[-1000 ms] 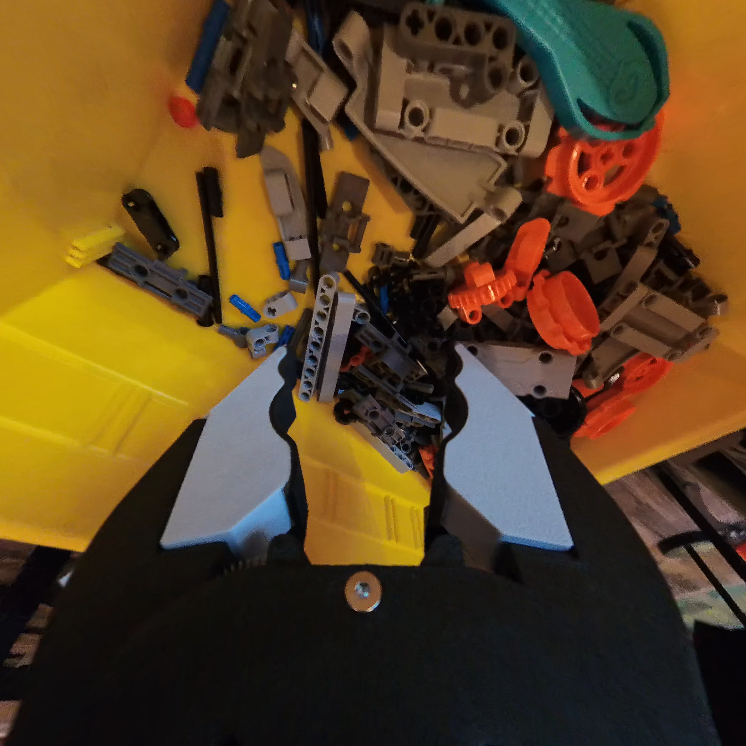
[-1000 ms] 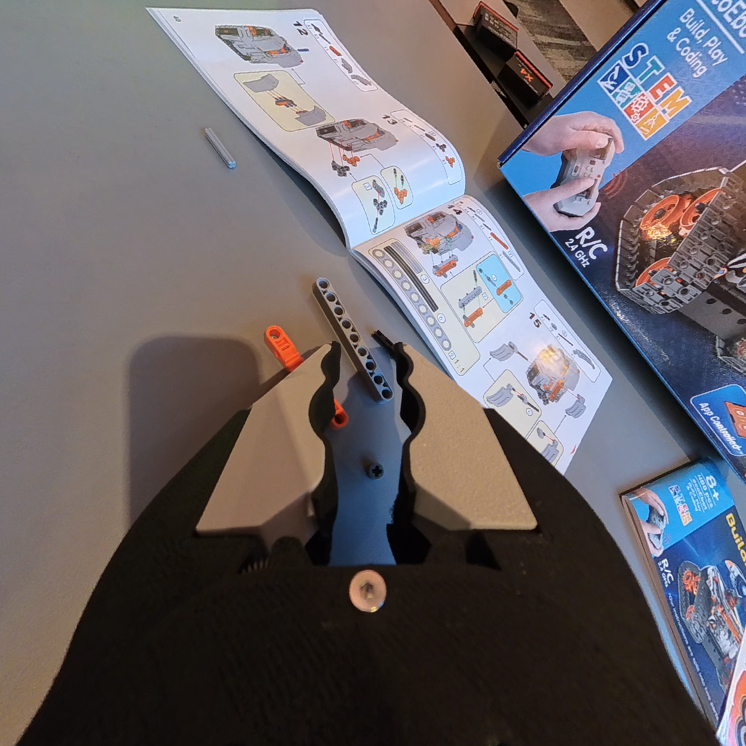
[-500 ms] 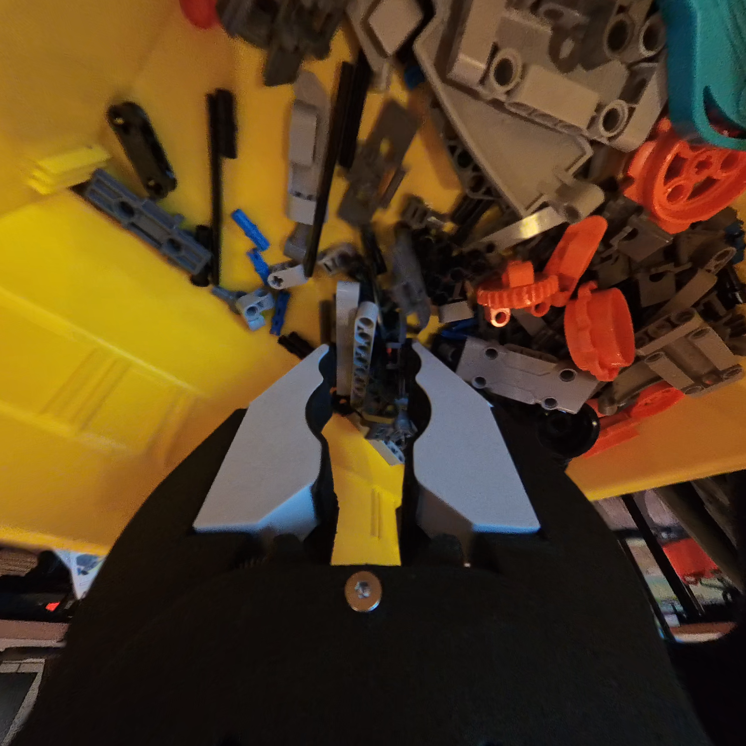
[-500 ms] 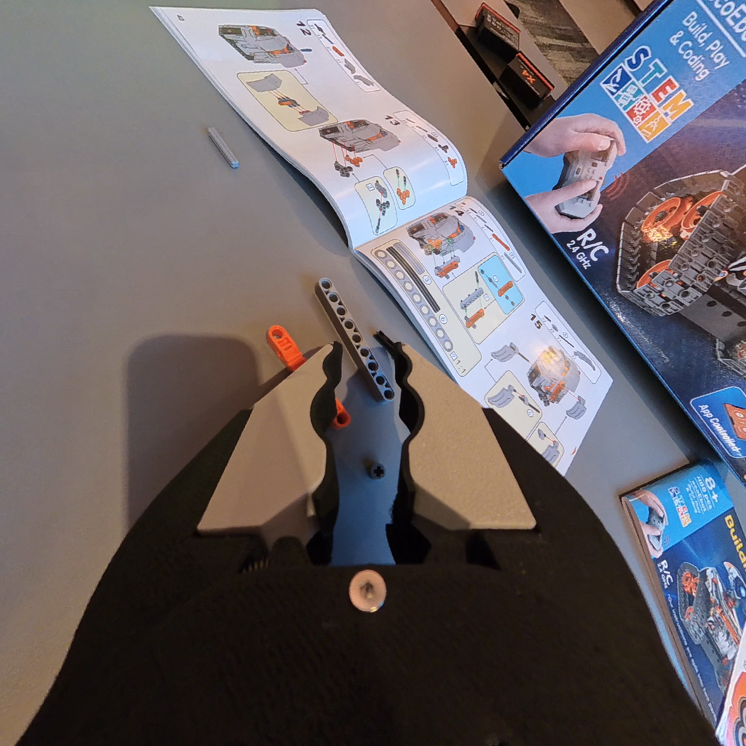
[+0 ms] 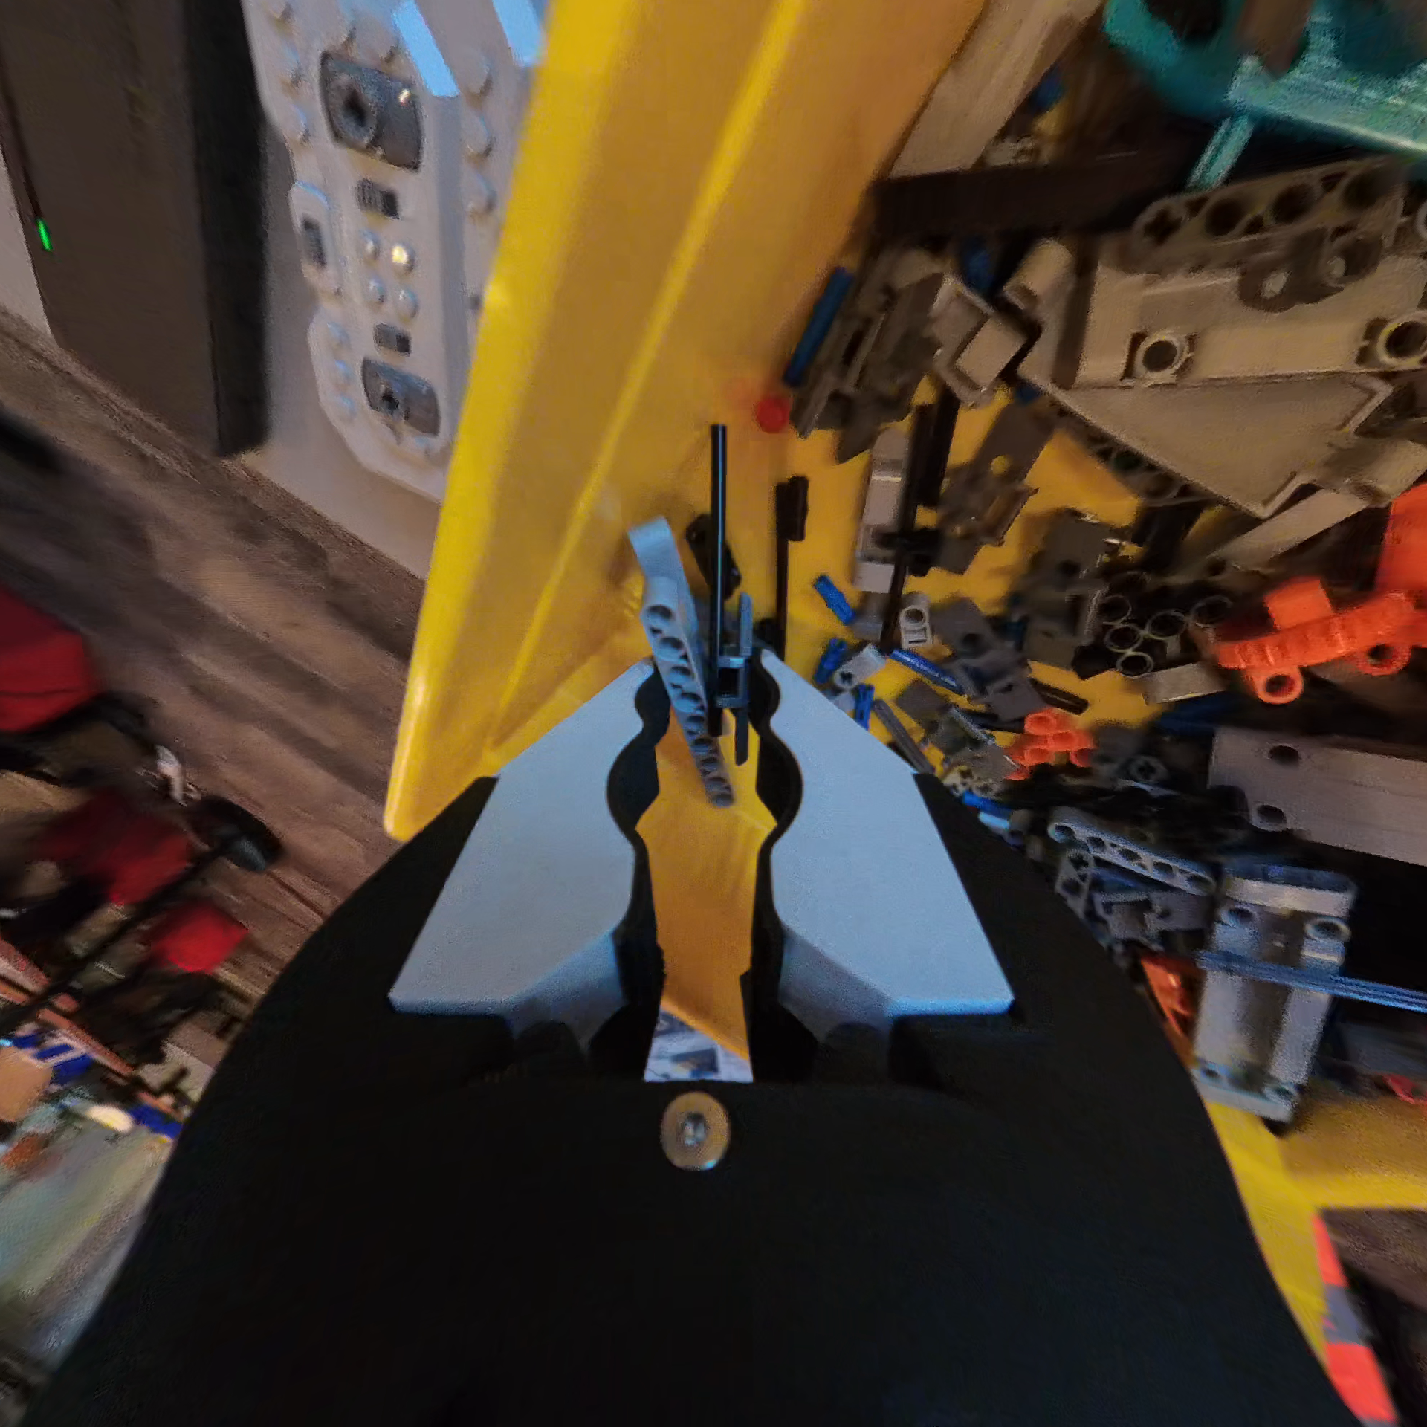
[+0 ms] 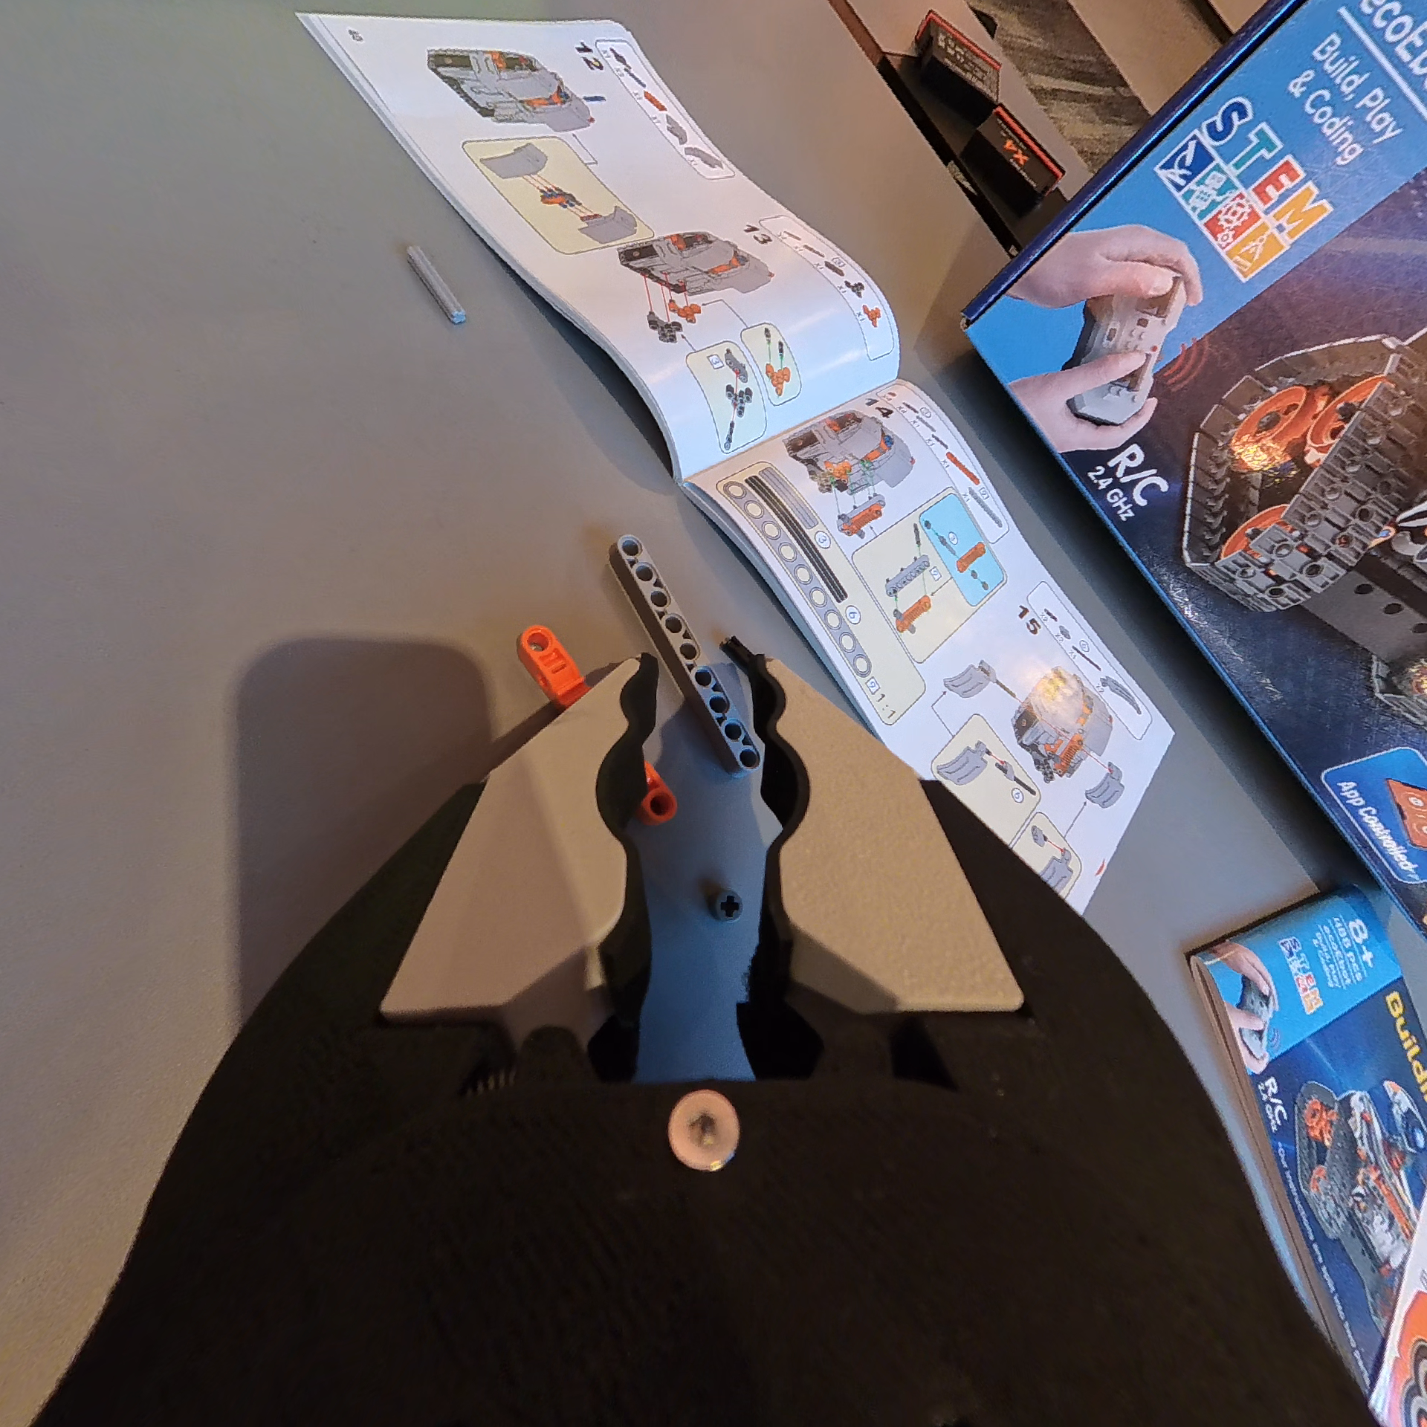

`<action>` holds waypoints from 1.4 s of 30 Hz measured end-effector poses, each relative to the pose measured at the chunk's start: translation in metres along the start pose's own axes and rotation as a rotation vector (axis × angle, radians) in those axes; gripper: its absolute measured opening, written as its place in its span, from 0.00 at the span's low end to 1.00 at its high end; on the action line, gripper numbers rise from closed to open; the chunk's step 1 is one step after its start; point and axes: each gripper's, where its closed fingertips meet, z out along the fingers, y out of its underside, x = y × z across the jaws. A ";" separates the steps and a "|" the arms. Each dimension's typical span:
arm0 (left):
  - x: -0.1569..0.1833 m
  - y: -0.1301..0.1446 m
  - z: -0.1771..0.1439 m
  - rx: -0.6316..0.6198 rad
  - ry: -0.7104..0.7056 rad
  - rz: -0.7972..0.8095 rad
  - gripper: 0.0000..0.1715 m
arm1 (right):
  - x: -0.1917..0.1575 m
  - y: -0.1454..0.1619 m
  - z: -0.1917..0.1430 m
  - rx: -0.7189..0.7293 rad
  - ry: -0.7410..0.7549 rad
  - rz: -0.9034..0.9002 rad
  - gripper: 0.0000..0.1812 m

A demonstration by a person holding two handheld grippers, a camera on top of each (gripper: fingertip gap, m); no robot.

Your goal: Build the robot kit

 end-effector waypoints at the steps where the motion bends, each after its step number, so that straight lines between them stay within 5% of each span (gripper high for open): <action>1: 0.001 -0.003 0.003 0.011 -0.011 0.022 0.09 | 0.000 0.000 0.000 0.000 0.000 0.000 0.12; 4: -0.010 -0.007 0.007 -0.001 -0.092 0.024 0.12 | 0.000 0.000 0.000 0.000 0.000 0.001 0.12; 8: 0.002 -0.009 0.000 0.032 -0.018 -0.041 0.20 | 0.000 0.000 0.000 0.000 -0.001 0.004 0.12; 14: 0.075 0.012 -0.017 -0.073 0.458 -0.315 0.13 | 0.000 0.000 0.000 -0.001 -0.001 0.005 0.12; 23: 0.040 0.011 -0.025 0.004 0.350 -0.413 0.21 | 0.000 0.000 0.000 -0.002 -0.003 0.010 0.12; 28: 0.061 -0.001 -0.015 -0.021 0.457 -0.416 0.22 | 0.000 0.000 0.000 -0.001 0.000 0.005 0.12; 33: 0.082 0.016 0.001 -0.144 0.455 -0.467 0.39 | 0.000 0.001 0.000 -0.003 -0.005 0.011 0.12; 36: 0.084 0.019 0.006 -0.161 0.439 -0.471 0.33 | 0.000 0.000 0.000 -0.002 -0.002 0.005 0.12; 39: 0.073 0.025 0.013 -0.173 0.327 -0.408 0.08 | 0.000 0.000 0.000 -0.002 -0.001 0.004 0.12; 42: 0.072 0.022 0.014 -0.166 0.327 -0.376 0.06 | 0.000 0.000 0.000 -0.002 -0.003 0.005 0.12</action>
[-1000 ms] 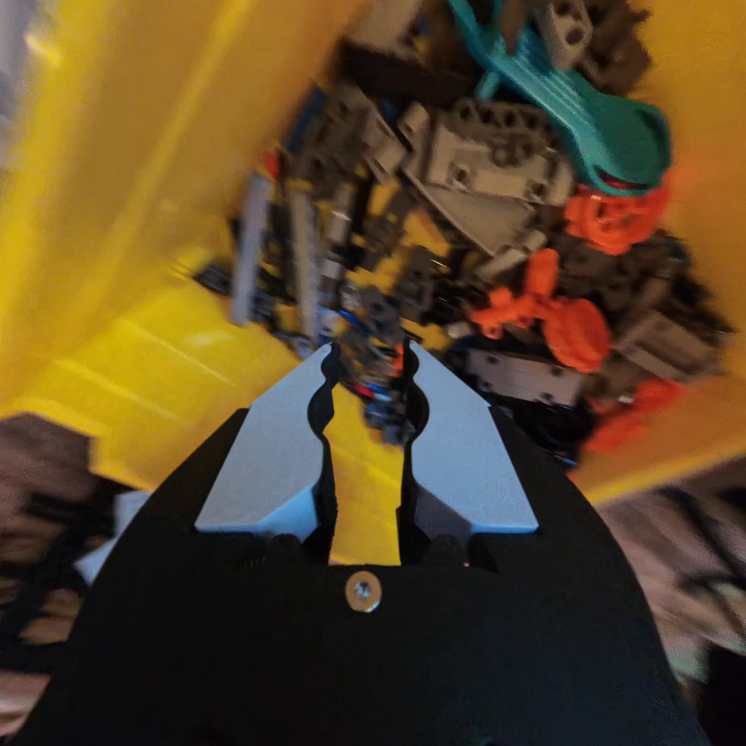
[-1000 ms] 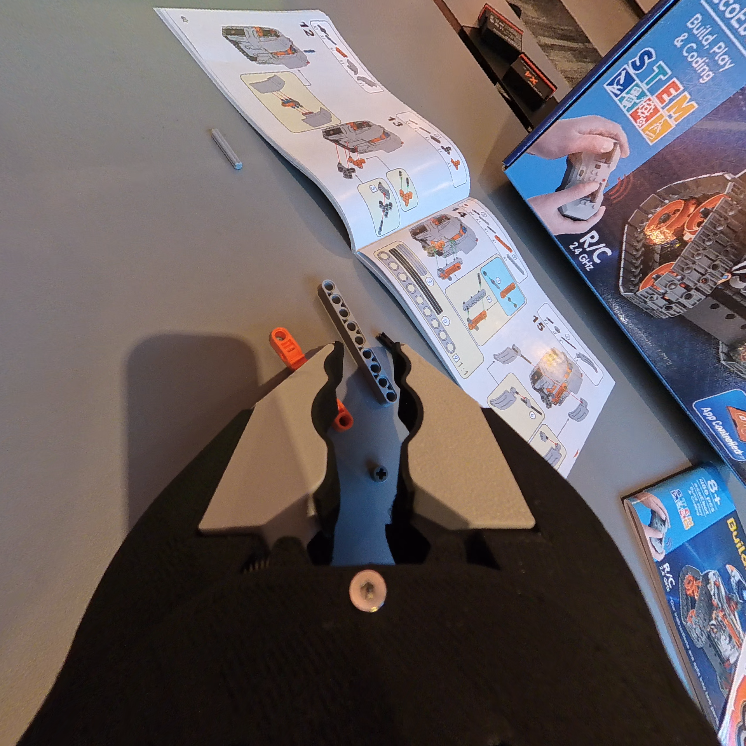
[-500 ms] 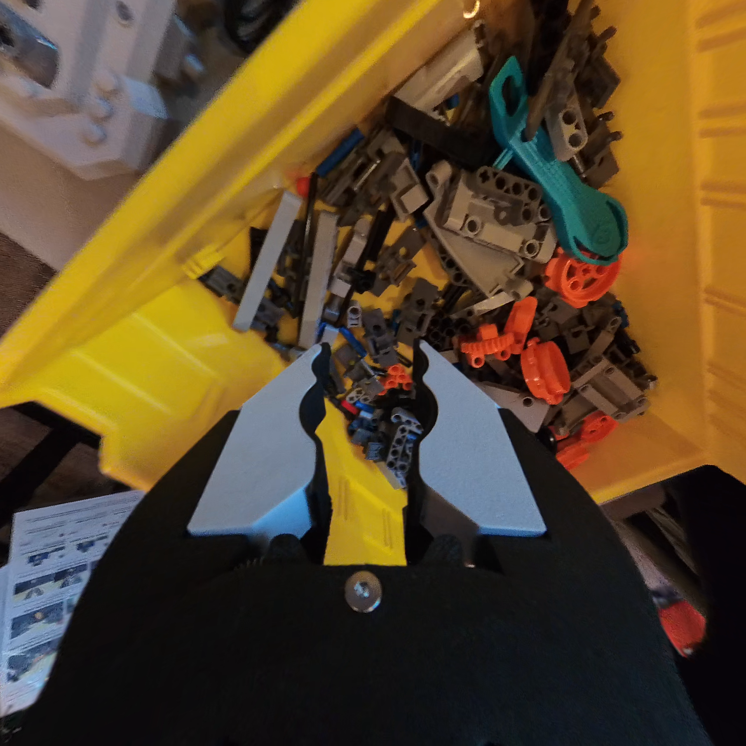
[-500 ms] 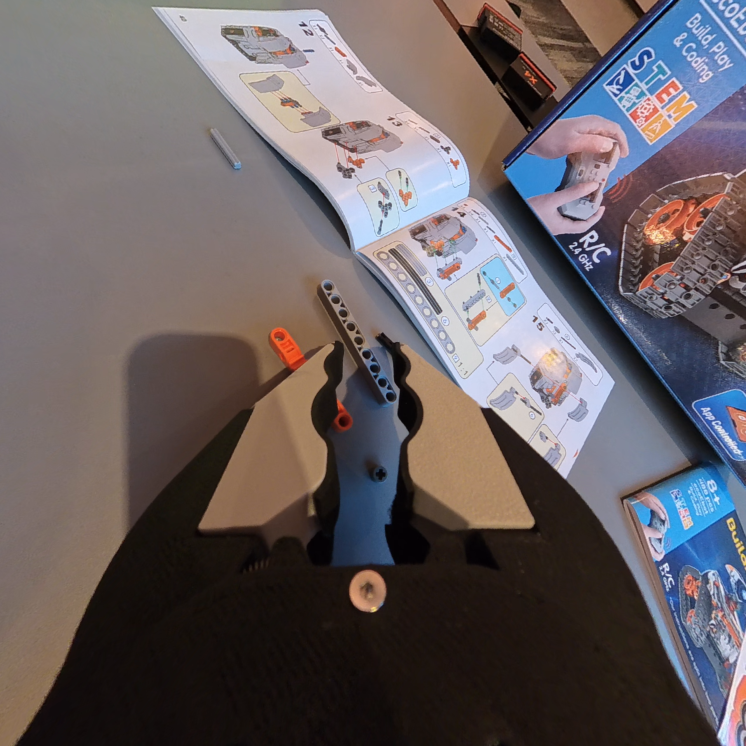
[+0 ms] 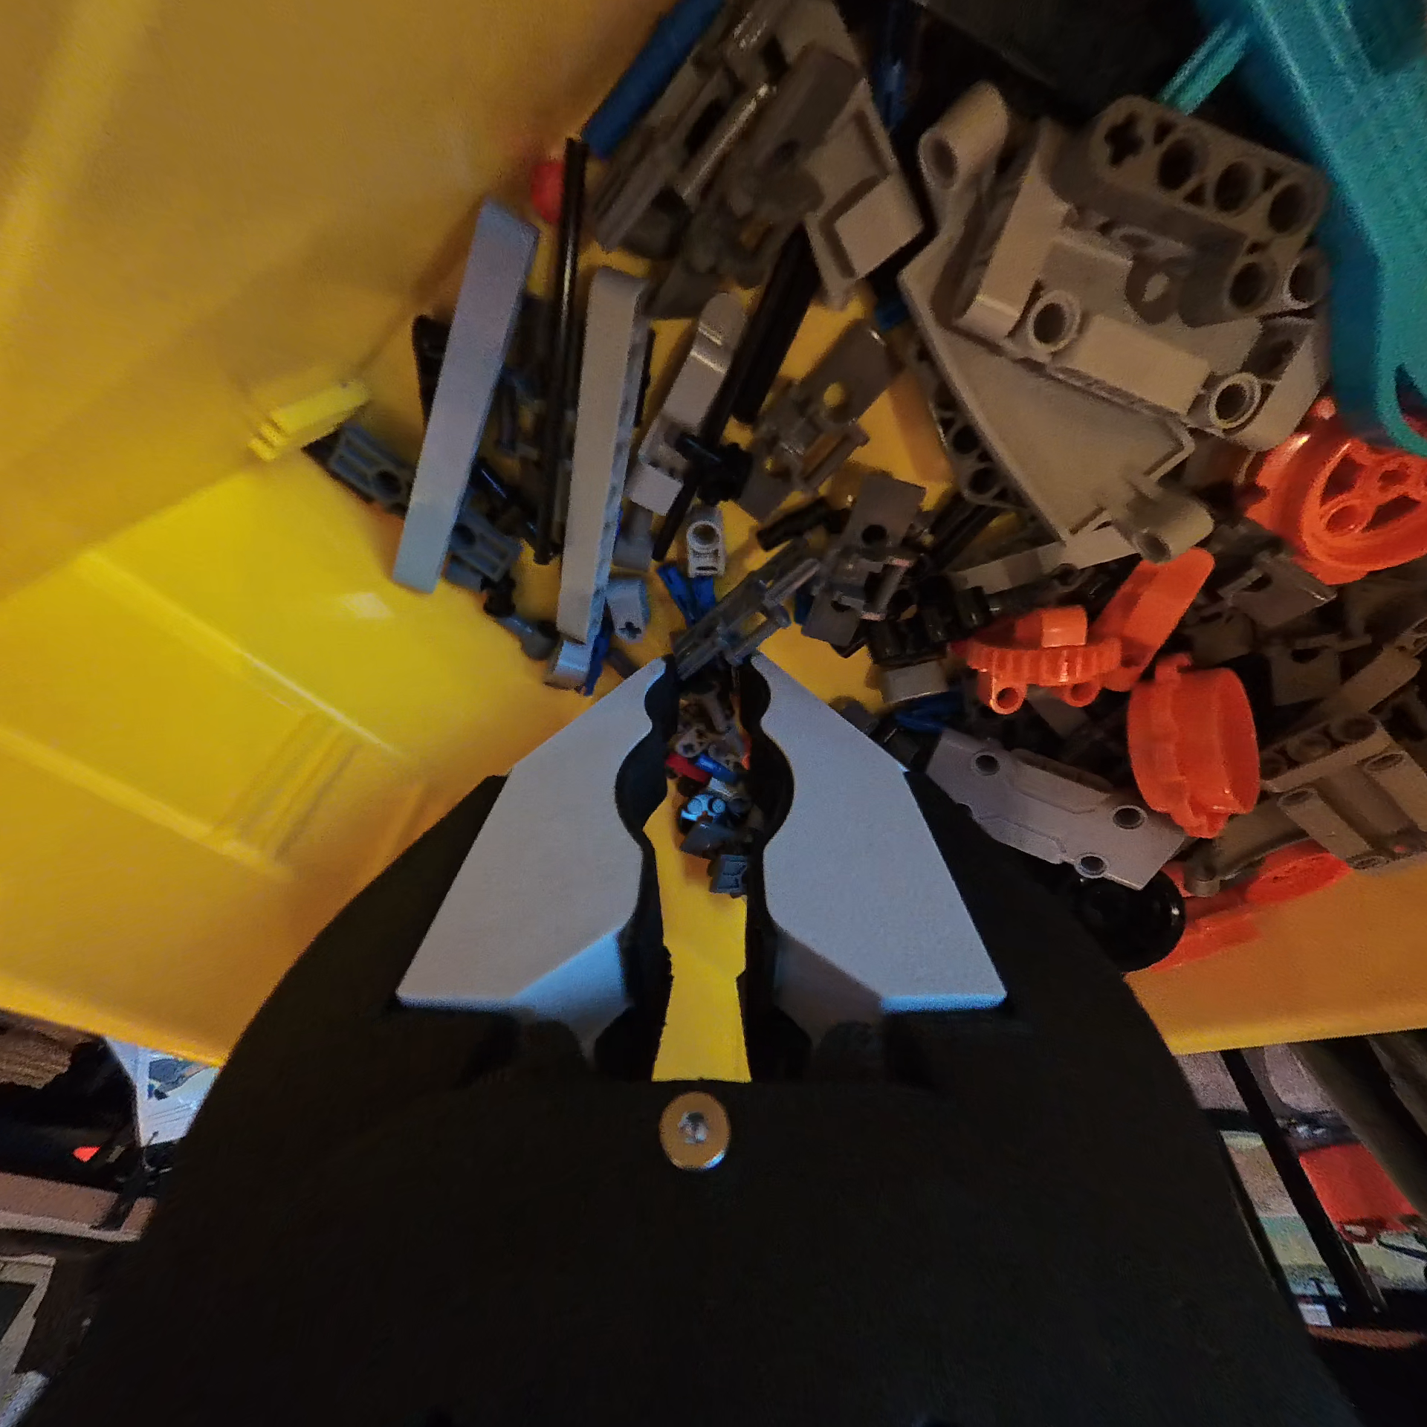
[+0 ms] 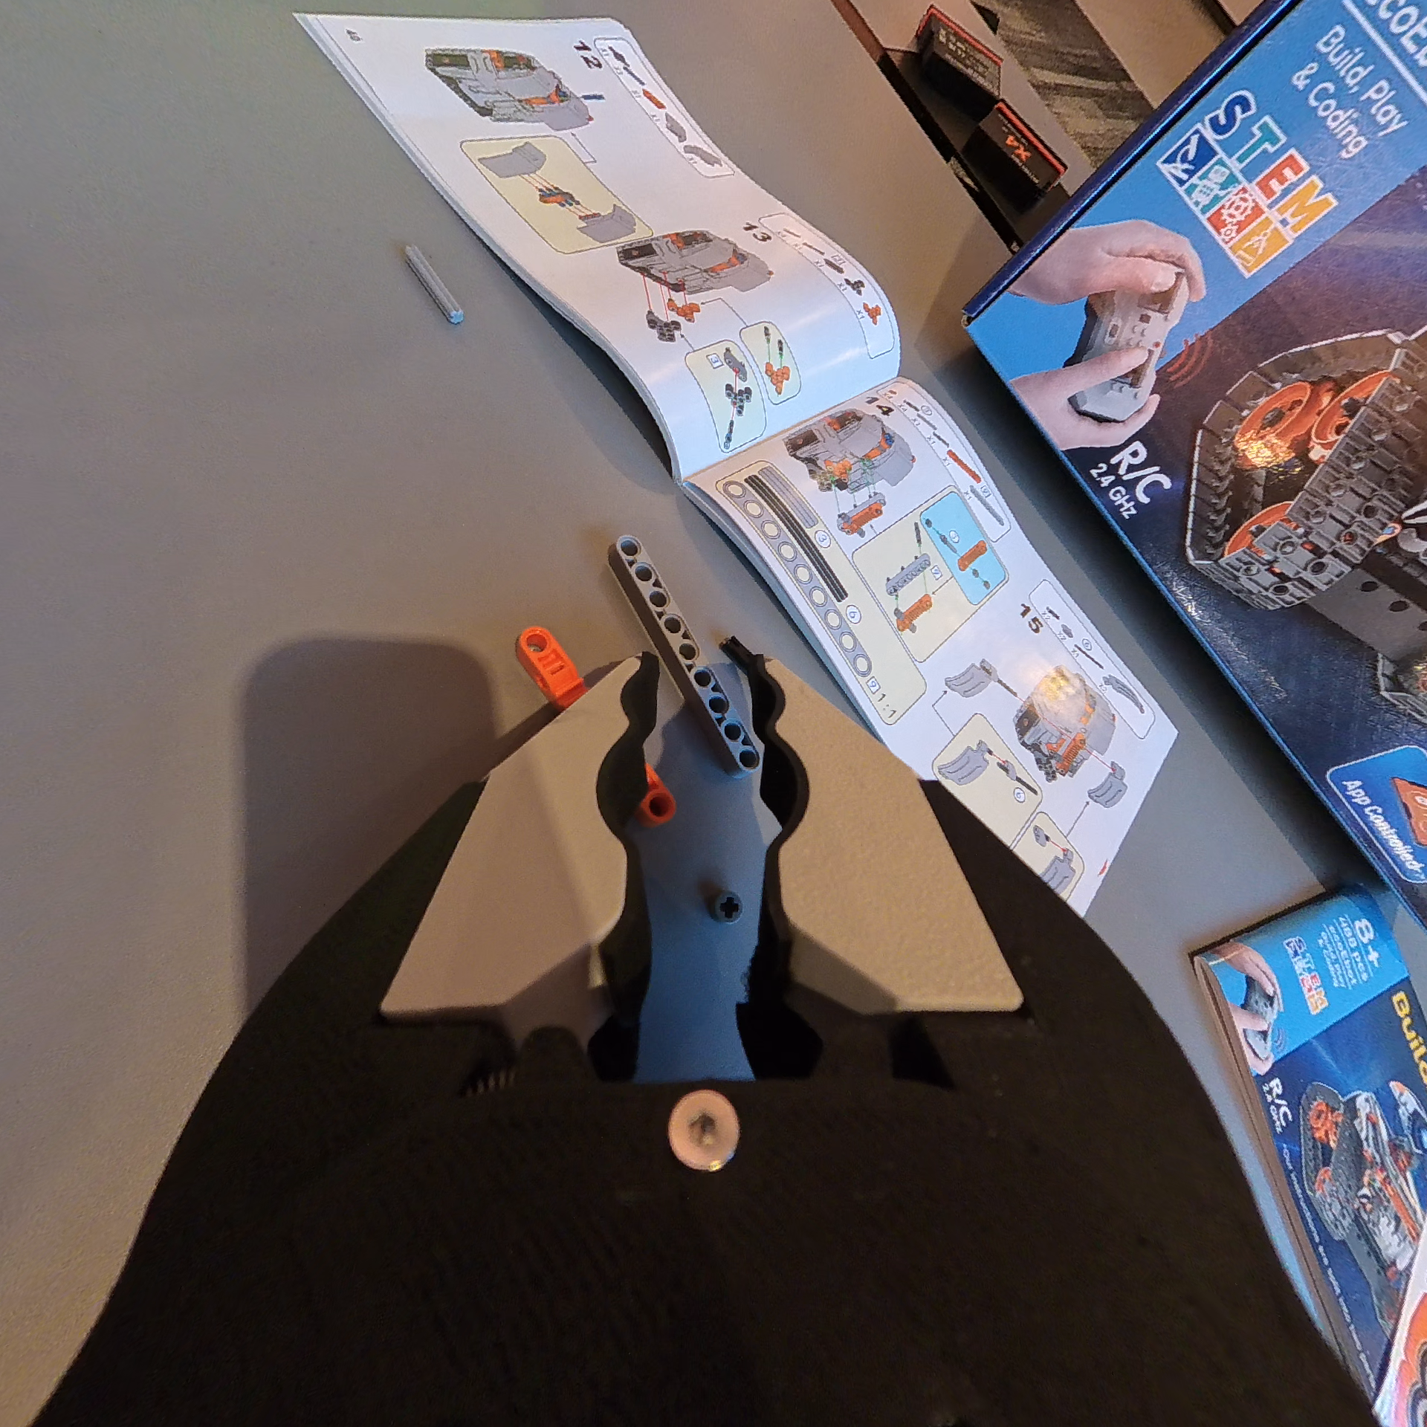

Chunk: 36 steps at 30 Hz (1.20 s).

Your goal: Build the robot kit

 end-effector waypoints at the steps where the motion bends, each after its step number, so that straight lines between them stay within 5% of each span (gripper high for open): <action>1: -0.002 -0.002 -0.002 0.005 0.004 -0.005 0.06 | 0.000 0.000 0.000 0.000 0.000 0.000 0.12; 9: -0.047 -0.049 -0.039 0.257 -0.110 -0.079 0.07 | 0.000 0.000 0.000 -0.001 -0.002 0.003 0.12; 11: -0.042 -0.051 -0.043 0.297 -0.081 -0.109 0.22 | 0.000 0.000 0.000 0.000 -0.002 0.002 0.12; 13: -0.021 -0.040 -0.040 0.250 0.021 -0.115 0.33 | 0.000 0.000 0.000 0.000 -0.002 0.001 0.12; 19: 0.050 -0.016 -0.033 0.150 0.323 -0.002 0.32 | 0.000 0.000 0.000 -0.001 -0.003 0.001 0.12; 22: 0.051 -0.006 -0.013 0.073 0.242 0.076 0.39 | 0.000 0.000 0.000 -0.001 -0.003 -0.001 0.12; 31: 0.046 -0.014 -0.008 0.054 0.104 0.148 0.13 | 0.000 0.000 0.001 -0.002 -0.005 0.003 0.11; 36: 0.026 -0.020 -0.018 0.067 0.099 0.109 0.13 | 0.000 0.000 0.001 -0.002 -0.006 0.005 0.11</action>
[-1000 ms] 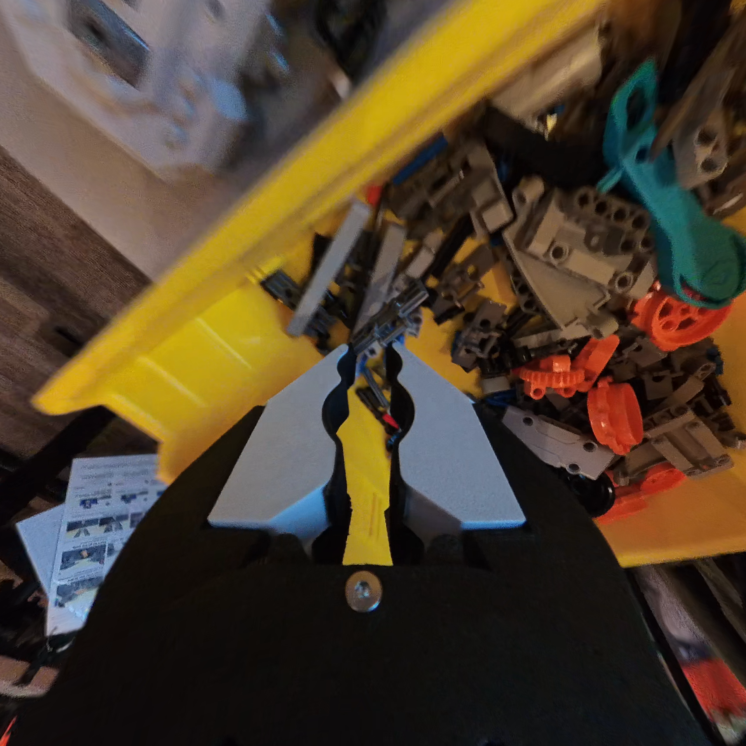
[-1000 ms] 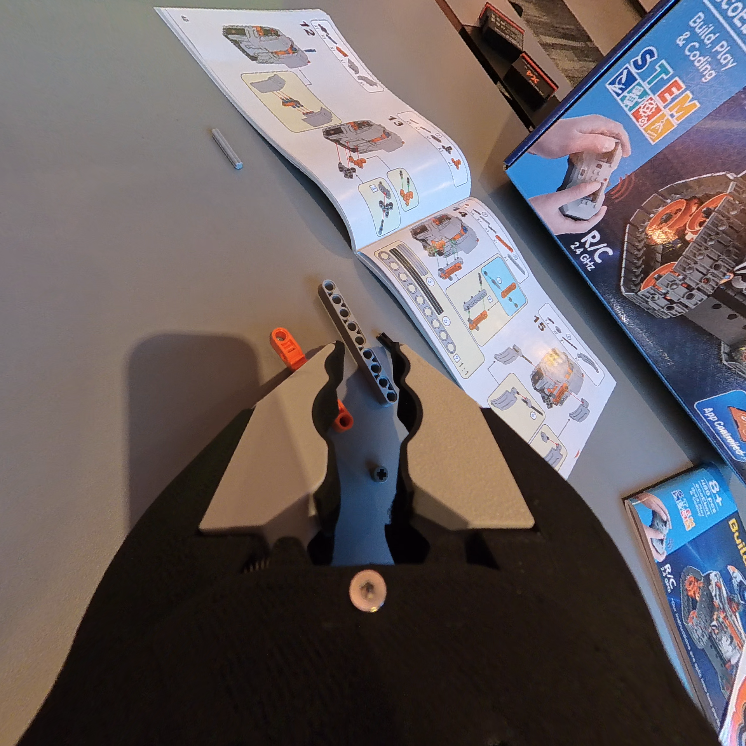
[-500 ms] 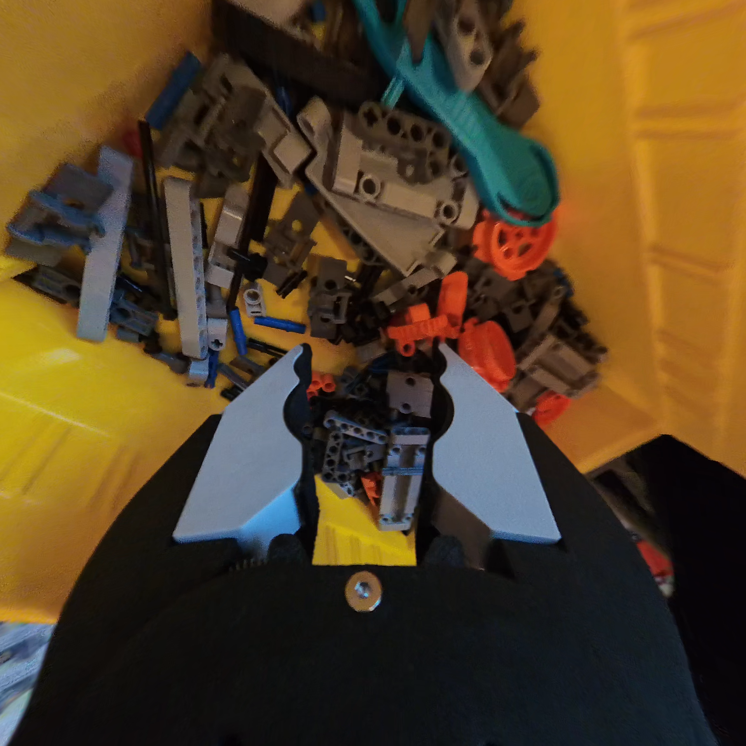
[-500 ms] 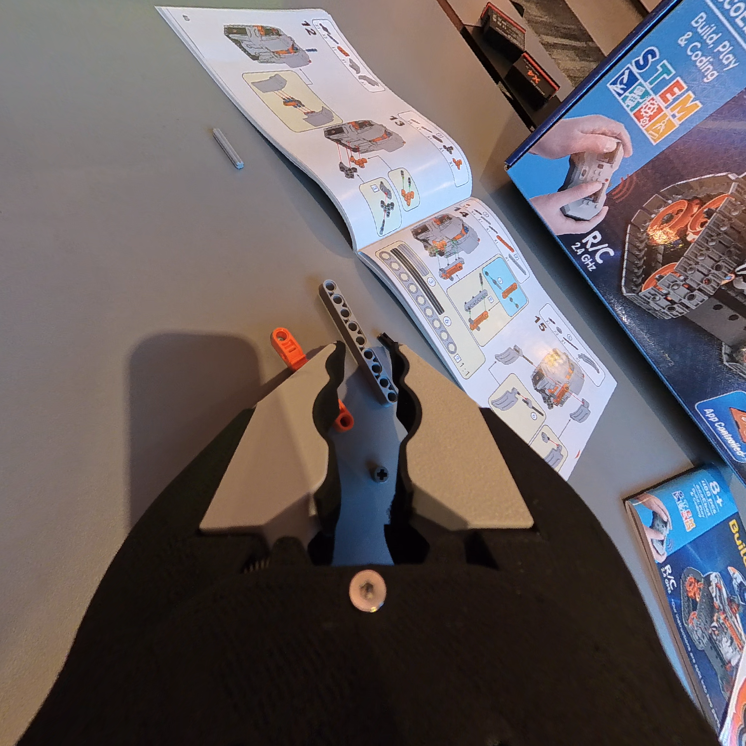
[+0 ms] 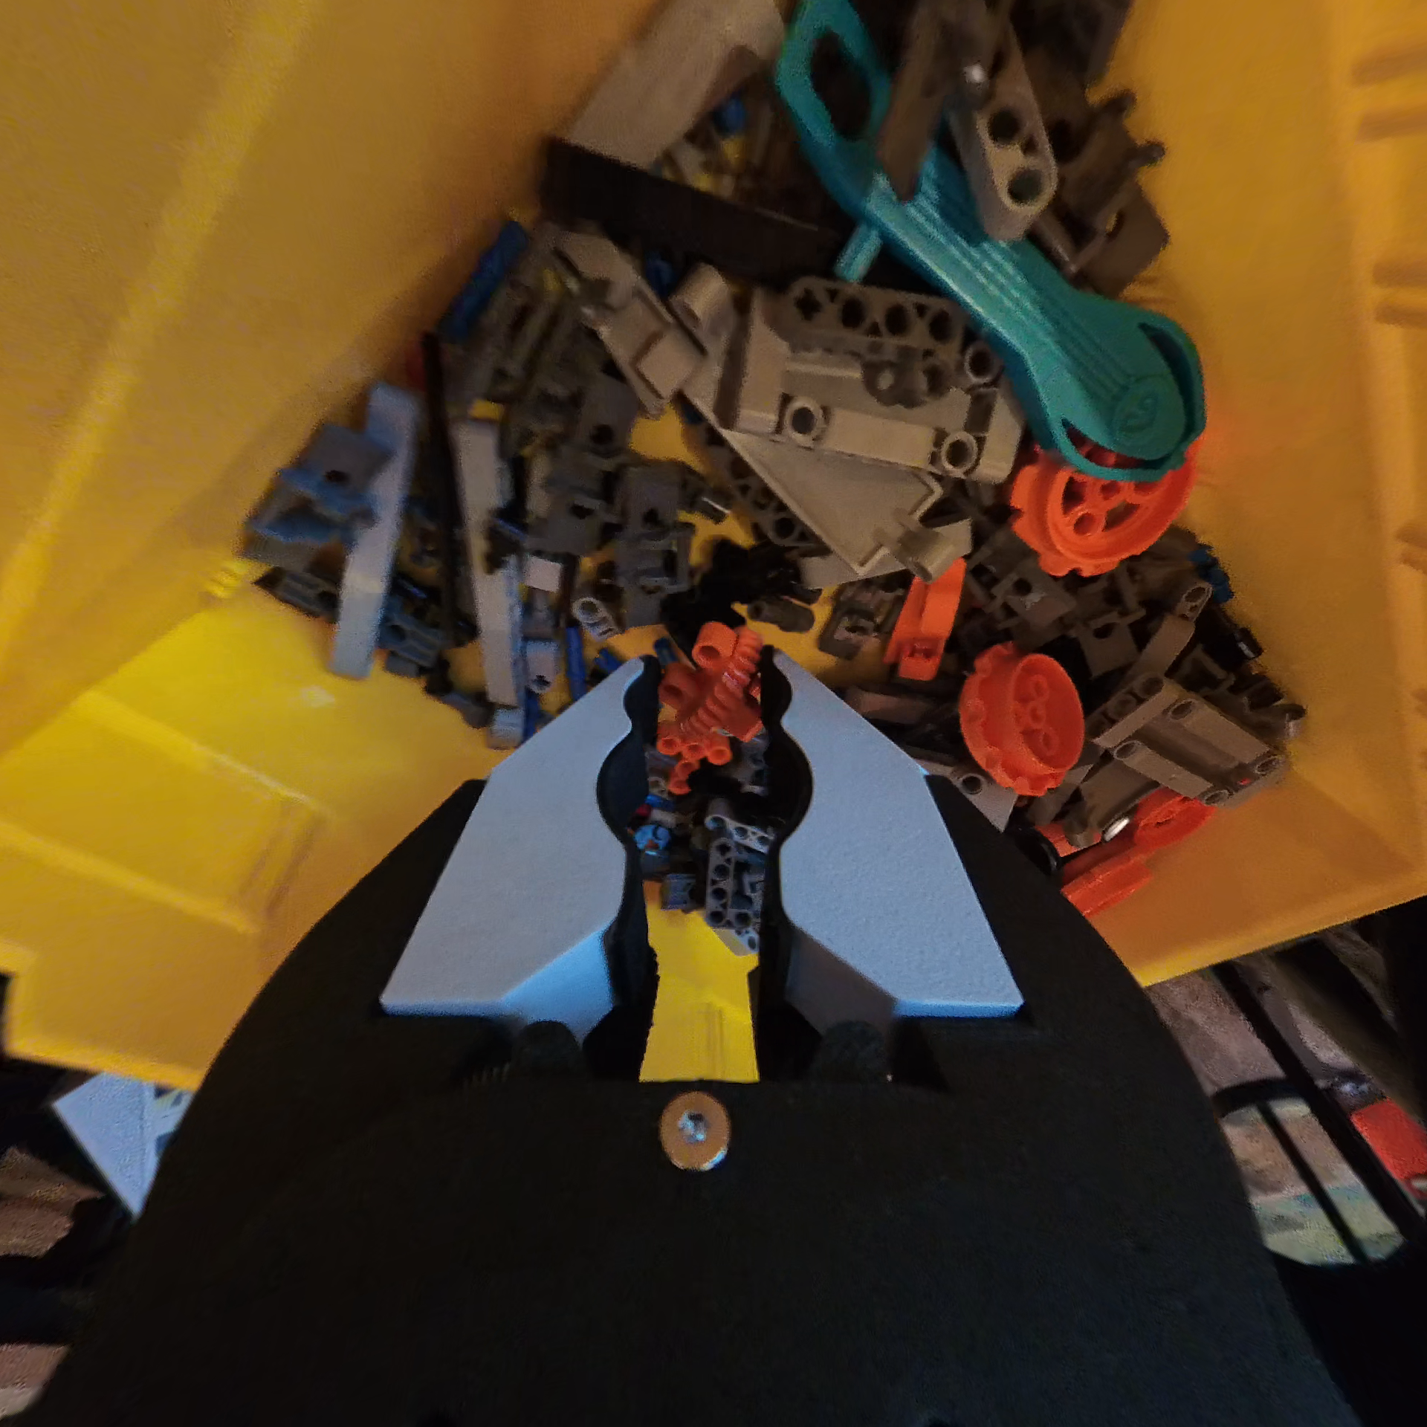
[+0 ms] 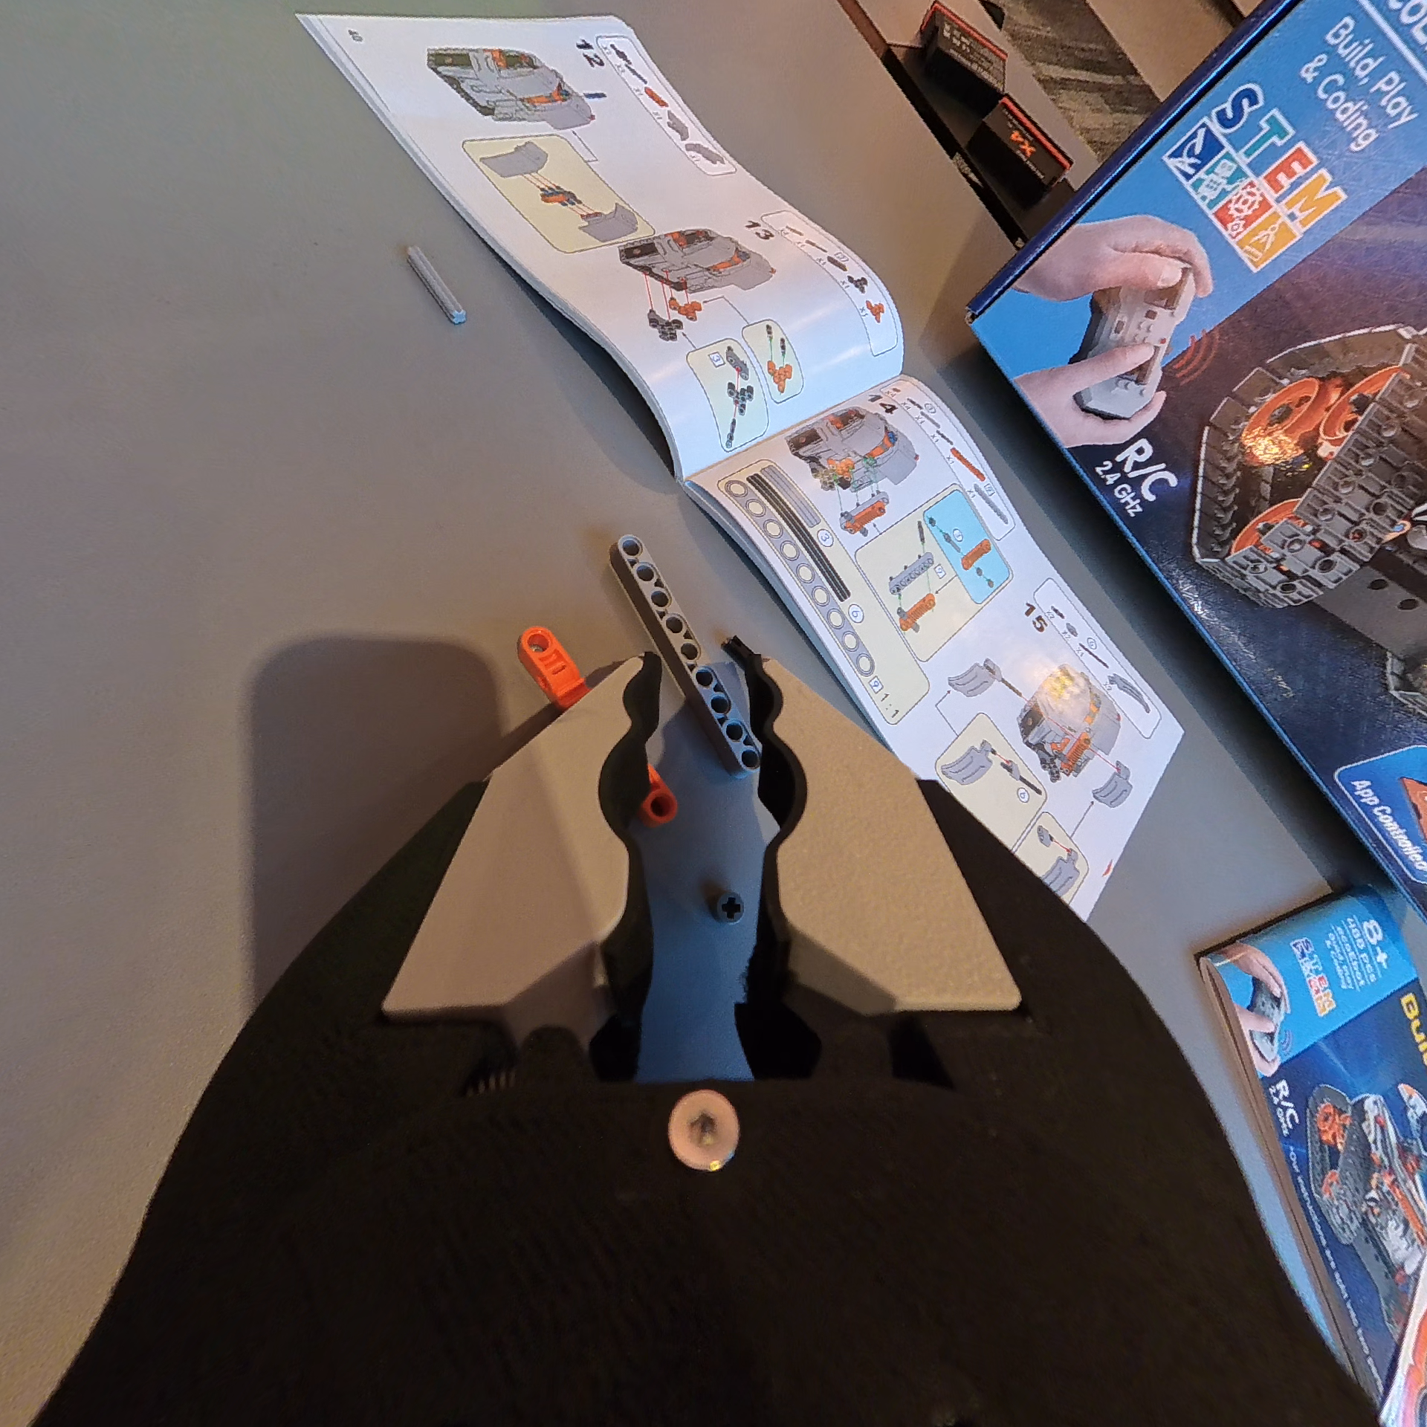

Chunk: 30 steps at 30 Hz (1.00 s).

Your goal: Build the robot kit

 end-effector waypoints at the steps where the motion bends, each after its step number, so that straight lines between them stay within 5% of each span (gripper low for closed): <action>1: -0.005 -0.003 -0.005 0.015 -0.001 -0.010 0.13 | 0.000 0.000 0.000 0.000 0.000 0.000 0.11; 7: -0.055 -0.018 -0.028 0.083 -0.171 -0.051 0.13 | 0.000 0.000 0.000 -0.001 0.000 0.001 0.11; 11: -0.054 -0.015 -0.034 0.101 -0.156 -0.156 0.40 | 0.000 0.000 0.000 0.000 0.000 0.000 0.11; 18: 0.003 0.033 -0.019 -0.082 0.073 -0.189 0.27 | 0.000 0.000 0.000 -0.001 0.000 -0.001 0.11; 23: 0.011 0.054 0.002 -0.179 0.091 -0.305 0.33 | -0.001 0.000 0.000 0.000 0.001 -0.006 0.11; 30: 0.013 0.055 0.013 -0.203 0.178 -0.363 0.23 | -0.001 -0.001 -0.001 -0.001 0.000 -0.008 0.10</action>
